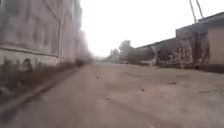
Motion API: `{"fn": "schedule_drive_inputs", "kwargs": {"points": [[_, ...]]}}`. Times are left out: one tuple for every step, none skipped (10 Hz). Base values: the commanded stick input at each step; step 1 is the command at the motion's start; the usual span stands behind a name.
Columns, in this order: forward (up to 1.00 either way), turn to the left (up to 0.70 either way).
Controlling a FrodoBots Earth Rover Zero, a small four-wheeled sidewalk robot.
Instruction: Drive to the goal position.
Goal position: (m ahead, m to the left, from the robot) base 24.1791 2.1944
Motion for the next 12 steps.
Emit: {"fn": "schedule_drive_inputs", "kwargs": {"points": [[0.5, 0.0], [0.5, 0.0], [0.5, 0.0], [0.5, 0.0], [0.5, 0.0], [0.5, 0.0], [0.5, 0.0], [0.5, 0.0], [0.5, 0.0], [0.5, 0.0], [0.5, 0.0], [0.5, 0.0]]}}
